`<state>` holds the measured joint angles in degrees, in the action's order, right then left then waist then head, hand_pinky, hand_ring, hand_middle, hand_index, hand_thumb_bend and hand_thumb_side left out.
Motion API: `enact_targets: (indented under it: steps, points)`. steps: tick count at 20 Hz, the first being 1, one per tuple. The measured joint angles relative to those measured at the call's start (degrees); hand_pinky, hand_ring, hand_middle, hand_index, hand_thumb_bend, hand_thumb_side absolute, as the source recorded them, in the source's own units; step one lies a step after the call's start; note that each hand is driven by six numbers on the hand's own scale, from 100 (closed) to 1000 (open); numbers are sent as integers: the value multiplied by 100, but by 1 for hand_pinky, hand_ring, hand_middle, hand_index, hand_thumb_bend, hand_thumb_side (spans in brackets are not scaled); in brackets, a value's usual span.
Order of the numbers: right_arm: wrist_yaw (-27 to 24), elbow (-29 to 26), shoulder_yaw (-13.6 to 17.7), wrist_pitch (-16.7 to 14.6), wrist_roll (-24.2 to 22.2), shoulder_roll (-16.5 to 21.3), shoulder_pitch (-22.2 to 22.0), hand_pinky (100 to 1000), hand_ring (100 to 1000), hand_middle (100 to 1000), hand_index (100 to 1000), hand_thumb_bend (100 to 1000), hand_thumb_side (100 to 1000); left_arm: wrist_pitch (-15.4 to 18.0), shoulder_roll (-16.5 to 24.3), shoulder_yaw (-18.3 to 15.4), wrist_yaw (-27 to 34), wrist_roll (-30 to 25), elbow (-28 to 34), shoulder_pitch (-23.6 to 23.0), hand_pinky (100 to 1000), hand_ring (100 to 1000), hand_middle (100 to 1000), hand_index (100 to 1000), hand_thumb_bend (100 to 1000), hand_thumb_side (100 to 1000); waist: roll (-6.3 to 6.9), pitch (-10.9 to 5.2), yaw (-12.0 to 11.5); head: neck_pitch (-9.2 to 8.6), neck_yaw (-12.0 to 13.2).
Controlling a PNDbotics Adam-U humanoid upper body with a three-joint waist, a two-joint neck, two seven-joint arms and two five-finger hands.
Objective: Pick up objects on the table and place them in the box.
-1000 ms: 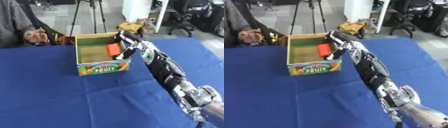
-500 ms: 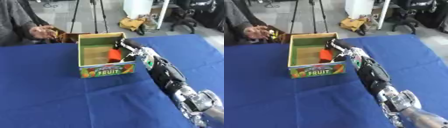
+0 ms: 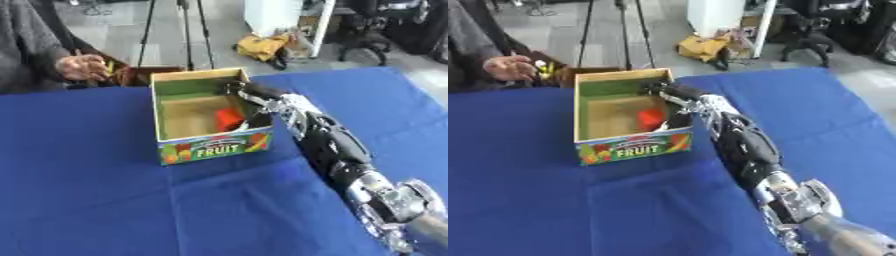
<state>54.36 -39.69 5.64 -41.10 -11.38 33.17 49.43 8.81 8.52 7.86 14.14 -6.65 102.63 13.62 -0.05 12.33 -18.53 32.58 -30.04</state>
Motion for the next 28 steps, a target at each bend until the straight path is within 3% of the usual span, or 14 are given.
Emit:
enact_targets:
  steps: [7,8,9,20,26,28]
  points:
    - [-413,-329,2,-55,-134,-5,-1,1000,1000,1000,969,895,548,2,0,-3,-1,-3,-4,-31,389,843,315,471,432,826,-4,-94,177,7,6]
    - [-503,-407,2,-61,-130,-6,-2,1000,1000,1000,965,878,596,2,0,-4,-2,-3,-7,-43,390,843,315,471,432,824,-4,-108,204,9,12]
    - [-600,-491,2,-67,-123,-11,-2,1000,1000,1000,962,886,548,2,0,-5,-2,-3,-14,-53,390,843,315,472,431,826,-4,-127,230,11,16]
    - [-1650,-1325,-68,-20,183,-274,-155,1000,1000,972,896,830,538,38,1,-118,-46,60,-40,-160,392,846,316,473,429,828,-7,-209,600,68,20]
    - [-2203,-2122,-365,-64,531,-303,-674,965,896,867,822,689,444,73,0,-251,-84,184,-68,-219,392,849,322,476,429,828,-5,-202,814,109,100]
    - [-2379,-2406,-467,-8,658,-321,-887,955,877,846,797,585,451,87,0,-301,-104,236,-68,-238,392,850,326,478,429,828,-4,-177,884,111,133]
